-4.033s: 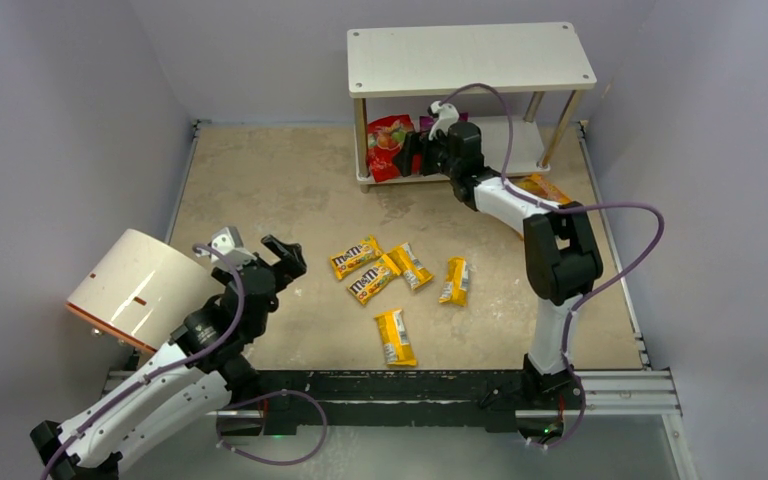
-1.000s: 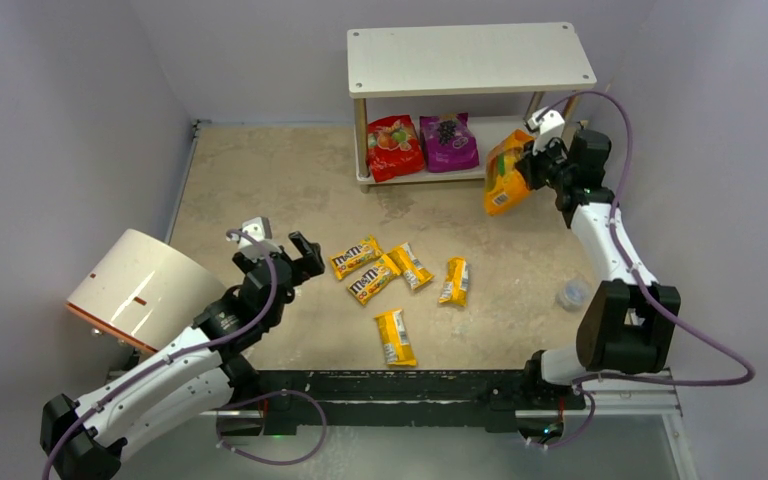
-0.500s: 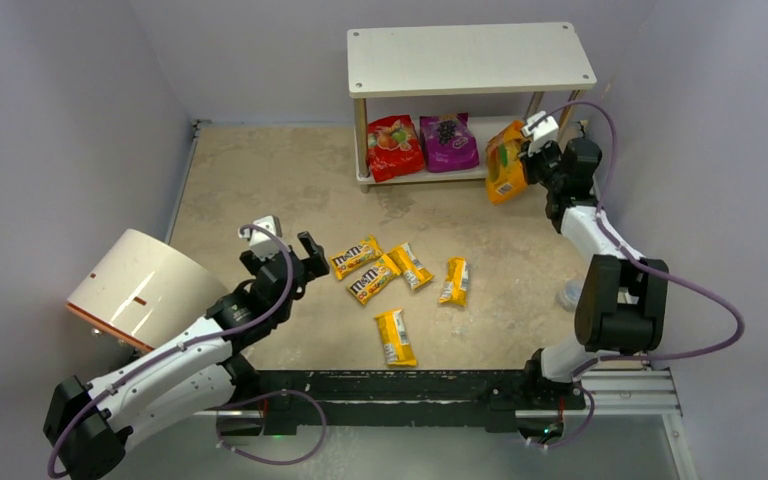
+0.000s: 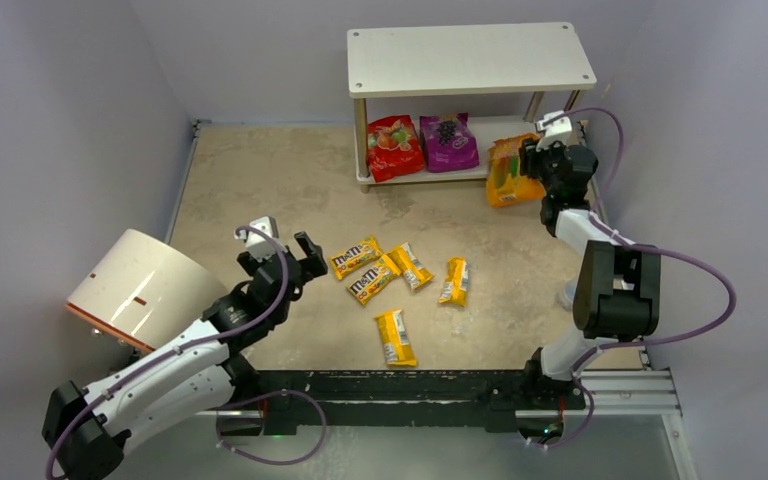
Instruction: Place and organize the candy bags onto the shelf
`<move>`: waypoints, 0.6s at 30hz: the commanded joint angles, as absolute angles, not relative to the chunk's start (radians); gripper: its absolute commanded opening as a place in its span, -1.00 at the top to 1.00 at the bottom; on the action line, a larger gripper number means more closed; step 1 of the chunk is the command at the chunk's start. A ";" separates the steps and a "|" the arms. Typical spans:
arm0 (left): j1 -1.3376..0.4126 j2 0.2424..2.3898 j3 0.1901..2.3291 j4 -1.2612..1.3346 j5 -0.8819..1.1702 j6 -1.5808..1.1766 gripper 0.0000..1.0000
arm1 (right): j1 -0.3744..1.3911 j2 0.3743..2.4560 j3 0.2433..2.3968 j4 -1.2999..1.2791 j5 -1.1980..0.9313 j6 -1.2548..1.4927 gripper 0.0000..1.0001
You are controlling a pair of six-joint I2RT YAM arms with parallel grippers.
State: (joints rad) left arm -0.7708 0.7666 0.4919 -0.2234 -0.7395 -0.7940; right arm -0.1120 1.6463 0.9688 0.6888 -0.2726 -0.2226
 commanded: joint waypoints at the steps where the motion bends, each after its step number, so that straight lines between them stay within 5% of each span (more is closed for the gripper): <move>1: -0.770 0.739 0.529 -0.231 -0.746 -0.813 -1.00 | -0.114 1.614 0.954 0.707 -0.070 -0.129 0.02; 9: -0.771 0.705 0.529 -0.253 -0.727 -0.815 -1.00 | -0.114 1.565 0.956 0.638 0.043 -0.060 -0.26; 14: -0.770 0.692 0.523 -0.265 -0.722 -0.825 -1.00 | -0.114 1.435 0.930 0.508 0.171 0.118 -0.94; 18: -0.771 0.691 0.519 -0.257 -0.716 -0.829 -1.00 | -0.115 1.265 0.852 0.236 0.277 0.433 -0.98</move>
State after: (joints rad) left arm -0.7708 0.6991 0.4934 -0.2695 -0.7265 -0.8120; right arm -0.1162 1.4242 0.9192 0.4667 0.1364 0.1066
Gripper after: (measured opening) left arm 0.996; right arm 0.987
